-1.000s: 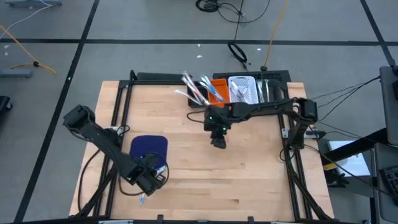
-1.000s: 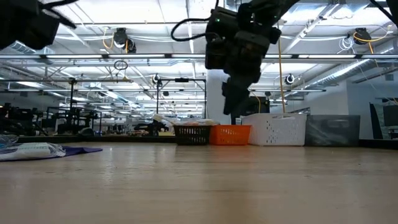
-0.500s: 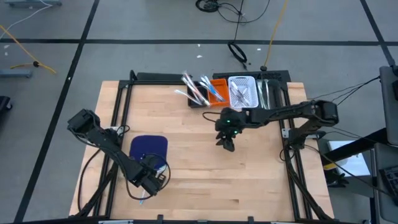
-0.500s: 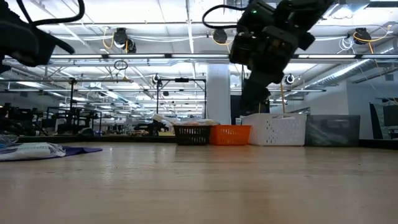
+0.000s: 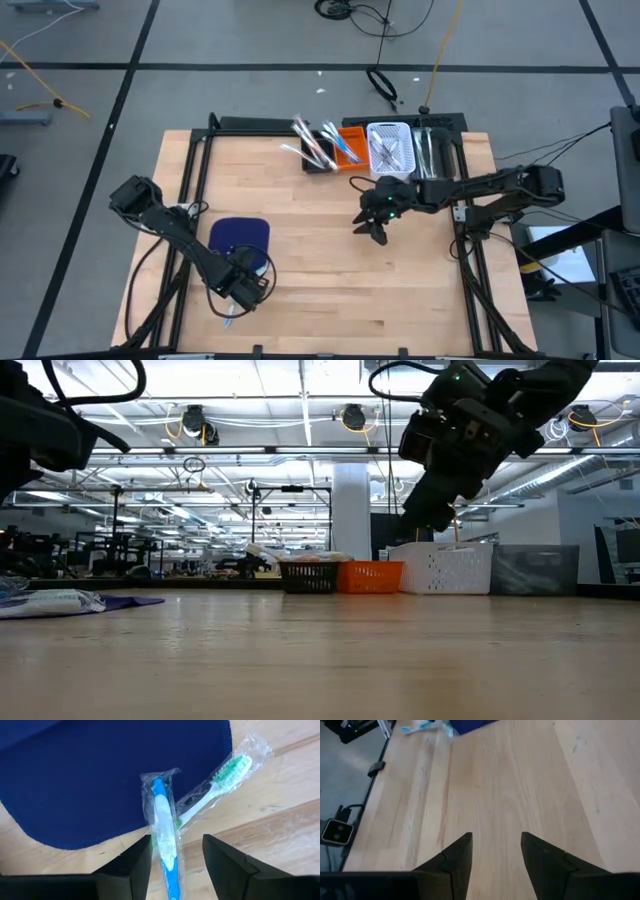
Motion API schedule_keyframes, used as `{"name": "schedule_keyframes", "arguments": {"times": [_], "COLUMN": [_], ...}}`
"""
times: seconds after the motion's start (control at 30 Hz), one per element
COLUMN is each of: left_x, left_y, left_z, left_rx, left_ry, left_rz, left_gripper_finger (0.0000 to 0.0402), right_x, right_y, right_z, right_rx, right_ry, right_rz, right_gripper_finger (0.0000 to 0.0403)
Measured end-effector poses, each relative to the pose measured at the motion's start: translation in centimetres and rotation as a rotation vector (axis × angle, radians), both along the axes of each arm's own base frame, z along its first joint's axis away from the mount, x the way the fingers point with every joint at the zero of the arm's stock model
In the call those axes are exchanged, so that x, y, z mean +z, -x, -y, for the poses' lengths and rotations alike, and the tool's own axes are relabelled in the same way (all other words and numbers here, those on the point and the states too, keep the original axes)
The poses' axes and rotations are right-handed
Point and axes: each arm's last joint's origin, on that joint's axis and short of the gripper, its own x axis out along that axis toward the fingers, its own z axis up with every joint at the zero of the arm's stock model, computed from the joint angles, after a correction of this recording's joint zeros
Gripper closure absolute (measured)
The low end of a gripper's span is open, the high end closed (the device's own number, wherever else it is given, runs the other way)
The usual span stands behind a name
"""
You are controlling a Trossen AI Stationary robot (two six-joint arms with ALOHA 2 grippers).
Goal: Pick & Place Toothbrushes
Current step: Put the blue toothbrush into the orange bin
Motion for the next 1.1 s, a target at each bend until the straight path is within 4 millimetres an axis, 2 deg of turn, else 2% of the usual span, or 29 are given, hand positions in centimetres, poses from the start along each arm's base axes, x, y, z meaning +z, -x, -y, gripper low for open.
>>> {"name": "schedule_keyframes", "arguments": {"times": [0.2,0.63,0.93,1.1], "left_x": [0.0,0.0,-1.7,-1.3], "left_y": [0.0,-0.1,-0.2,-0.4], "left_z": [0.1,0.2,0.5,0.1], "left_rx": [0.021,0.045,0.016,0.025], "left_ry": [0.004,0.01,0.008,0.019], "left_rz": [0.005,0.013,-0.077,-0.069], "left_gripper_finger": [0.023,0.0254,0.0262,0.0297], "right_x": [-0.7,-0.8,-0.7,-0.5], "right_y": [0.5,0.5,0.4,0.2], "right_z": [-0.1,-0.5,-1.1,-1.3], "right_rx": [0.002,0.006,0.035,0.042], "right_ry": [0.0,-0.009,-0.004,0.001], "right_rz": [0.0,0.059,0.076,0.104], "right_gripper_finger": [0.0243,0.0243,0.0243,0.0243]}}
